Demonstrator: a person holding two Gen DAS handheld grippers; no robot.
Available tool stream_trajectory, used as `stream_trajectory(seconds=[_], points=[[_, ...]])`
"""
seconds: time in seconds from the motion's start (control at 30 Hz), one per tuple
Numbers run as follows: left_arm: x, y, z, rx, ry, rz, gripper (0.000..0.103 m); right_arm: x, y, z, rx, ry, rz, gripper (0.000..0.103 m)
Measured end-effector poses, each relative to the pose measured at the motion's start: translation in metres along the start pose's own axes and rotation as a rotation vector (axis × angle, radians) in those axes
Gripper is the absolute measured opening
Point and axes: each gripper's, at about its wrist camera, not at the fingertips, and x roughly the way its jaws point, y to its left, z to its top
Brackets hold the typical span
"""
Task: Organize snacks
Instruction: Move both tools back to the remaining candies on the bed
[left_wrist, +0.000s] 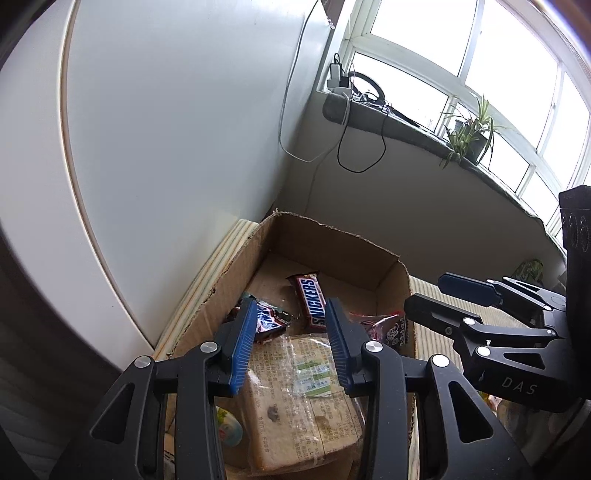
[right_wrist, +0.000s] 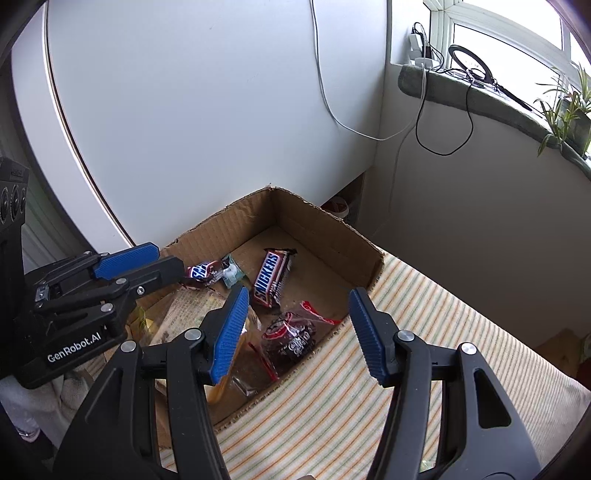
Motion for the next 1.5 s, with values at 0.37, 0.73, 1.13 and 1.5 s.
stream_trajectory(seconds=[0.37,0.73,1.13,1.5], points=[[-0.018,-0.024,-0.008,0.042,-0.025,-0.026,0.037,-0.048,-0.029,-0.023,0.044,-0.052,-0.033,0.090],[-0.026,-0.066,-0.026,0.080,-0.026,-0.108,0.037,-0.109,-0.106,-0.081,0.199,-0.086,-0.135,0.090],[-0.015,-0.130,-0.061,0.167,0.056,-0.227,0.037,-0.134,-0.174,-0.146,0.311,-0.046,-0.188,0.090],[0.002,-0.172,-0.088,0.273,0.127,-0.295,0.037,-0.124,-0.157,-0.195,0.219,0.039,-0.118,0.089]])
